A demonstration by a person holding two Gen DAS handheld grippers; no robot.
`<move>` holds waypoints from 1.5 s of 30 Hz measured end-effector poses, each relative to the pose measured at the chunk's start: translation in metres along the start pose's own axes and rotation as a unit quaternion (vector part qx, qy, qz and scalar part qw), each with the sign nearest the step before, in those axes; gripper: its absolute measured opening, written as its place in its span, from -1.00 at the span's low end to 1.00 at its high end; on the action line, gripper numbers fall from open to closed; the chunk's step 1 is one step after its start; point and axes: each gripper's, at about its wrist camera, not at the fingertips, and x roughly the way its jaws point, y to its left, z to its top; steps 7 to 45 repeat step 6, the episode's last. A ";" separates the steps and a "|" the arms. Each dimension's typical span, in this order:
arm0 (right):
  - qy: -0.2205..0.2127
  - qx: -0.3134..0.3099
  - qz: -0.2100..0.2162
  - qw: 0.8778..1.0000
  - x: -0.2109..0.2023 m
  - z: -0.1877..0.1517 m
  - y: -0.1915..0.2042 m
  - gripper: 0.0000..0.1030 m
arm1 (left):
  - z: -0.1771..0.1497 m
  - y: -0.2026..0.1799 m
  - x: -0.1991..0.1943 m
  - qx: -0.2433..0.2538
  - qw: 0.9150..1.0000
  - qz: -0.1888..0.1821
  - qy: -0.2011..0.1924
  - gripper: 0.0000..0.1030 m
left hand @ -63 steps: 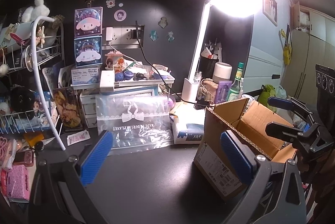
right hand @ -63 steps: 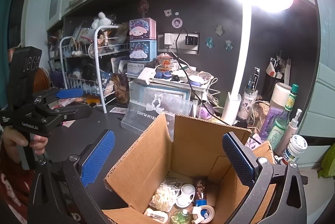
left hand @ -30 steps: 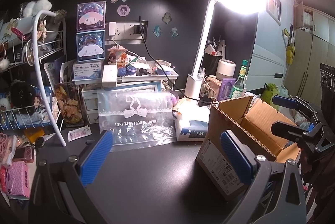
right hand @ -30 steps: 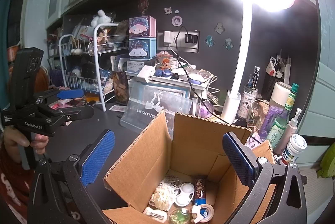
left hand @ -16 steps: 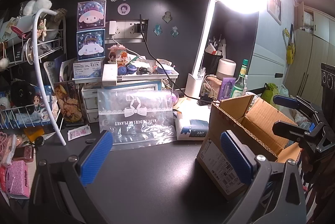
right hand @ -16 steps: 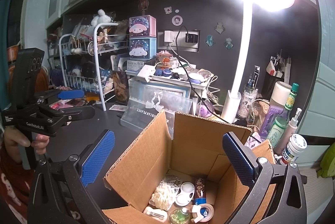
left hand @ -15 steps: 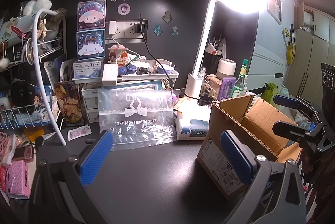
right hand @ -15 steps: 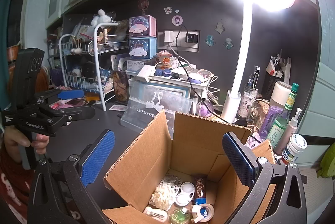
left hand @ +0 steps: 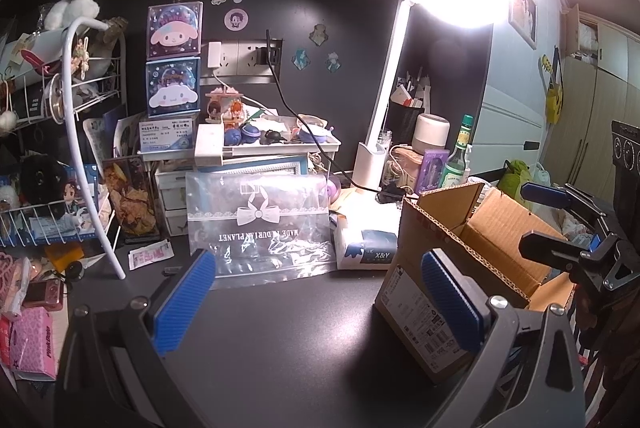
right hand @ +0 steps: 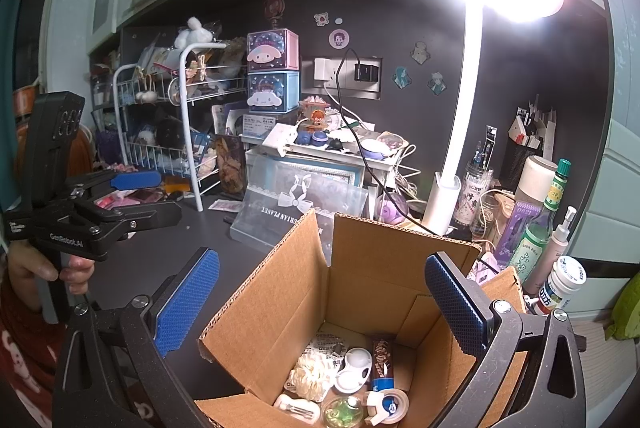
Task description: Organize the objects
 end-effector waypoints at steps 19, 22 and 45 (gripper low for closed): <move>0.000 0.000 0.001 1.000 0.000 0.000 0.000 1.00 | 0.001 -0.001 -0.001 0.001 1.000 -0.001 0.000 0.99; 0.000 0.000 0.001 1.000 0.000 0.000 0.000 1.00 | 0.001 -0.001 -0.001 0.001 1.000 -0.001 0.000 0.99; 0.000 0.000 0.001 1.000 0.000 0.000 0.000 1.00 | 0.001 -0.001 -0.001 0.001 1.000 -0.001 0.000 0.99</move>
